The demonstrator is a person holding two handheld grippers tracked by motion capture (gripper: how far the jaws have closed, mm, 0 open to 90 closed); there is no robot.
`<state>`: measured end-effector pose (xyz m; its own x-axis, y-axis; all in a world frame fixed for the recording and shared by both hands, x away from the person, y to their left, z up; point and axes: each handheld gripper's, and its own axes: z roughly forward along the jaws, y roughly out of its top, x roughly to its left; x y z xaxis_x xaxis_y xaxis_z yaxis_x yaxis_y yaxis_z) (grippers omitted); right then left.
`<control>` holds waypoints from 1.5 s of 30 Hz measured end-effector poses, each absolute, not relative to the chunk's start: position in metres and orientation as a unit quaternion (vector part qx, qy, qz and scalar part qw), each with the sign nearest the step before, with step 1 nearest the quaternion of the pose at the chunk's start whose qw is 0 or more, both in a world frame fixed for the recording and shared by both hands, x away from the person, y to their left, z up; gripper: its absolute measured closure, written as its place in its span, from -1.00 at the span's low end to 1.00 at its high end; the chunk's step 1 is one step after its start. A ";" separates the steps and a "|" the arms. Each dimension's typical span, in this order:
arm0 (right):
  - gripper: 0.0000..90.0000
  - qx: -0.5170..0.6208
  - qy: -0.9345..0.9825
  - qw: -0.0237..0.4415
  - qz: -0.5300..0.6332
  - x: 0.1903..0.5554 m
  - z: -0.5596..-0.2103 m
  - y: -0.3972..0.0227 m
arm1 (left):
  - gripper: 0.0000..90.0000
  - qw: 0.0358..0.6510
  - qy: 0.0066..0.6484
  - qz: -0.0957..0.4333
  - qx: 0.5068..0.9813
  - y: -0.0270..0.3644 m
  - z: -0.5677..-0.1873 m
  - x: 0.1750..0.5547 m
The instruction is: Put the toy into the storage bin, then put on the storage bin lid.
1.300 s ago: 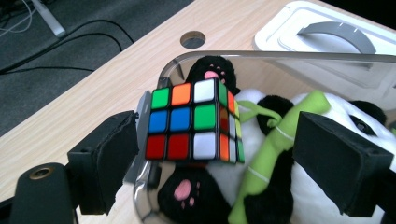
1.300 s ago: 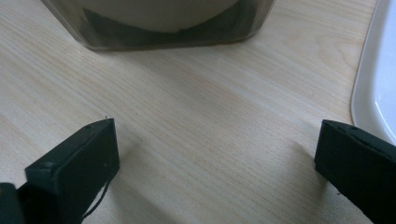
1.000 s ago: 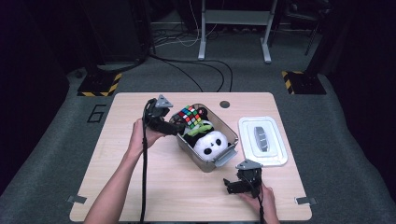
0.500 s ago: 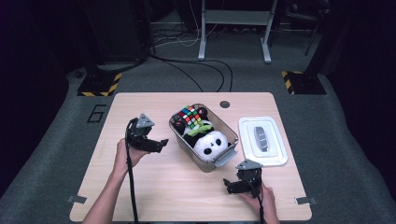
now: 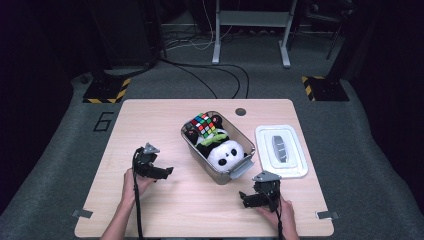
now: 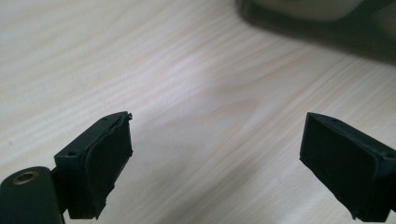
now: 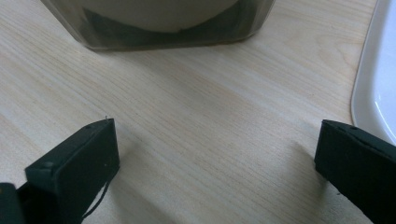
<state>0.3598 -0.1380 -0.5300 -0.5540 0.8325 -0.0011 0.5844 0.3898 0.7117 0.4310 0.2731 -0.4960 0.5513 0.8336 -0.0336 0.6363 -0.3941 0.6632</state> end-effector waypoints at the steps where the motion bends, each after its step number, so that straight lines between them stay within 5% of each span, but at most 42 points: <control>1: -1.00 0.436 0.813 0.183 0.340 0.360 -0.530 -0.138 | -0.81 0.327 0.452 0.154 0.815 0.274 -0.500 0.431; 6: -1.00 0.437 0.813 0.182 0.340 0.360 -0.530 -0.138 | -0.85 0.332 0.468 0.144 0.806 0.279 -0.518 0.433; 11: -1.00 0.436 0.814 0.182 0.339 0.360 -0.530 -0.138 | -0.87 0.348 0.459 0.195 0.794 0.279 -0.530 0.426; 30: -1.00 0.420 0.834 0.158 0.320 0.365 -0.525 -0.150 | -0.89 0.346 0.452 0.194 0.799 0.278 -0.530 0.427; 45: -1.00 0.471 0.798 0.181 0.330 0.395 -0.497 -0.197 | -0.88 0.341 0.446 0.193 0.805 0.278 -0.529 0.428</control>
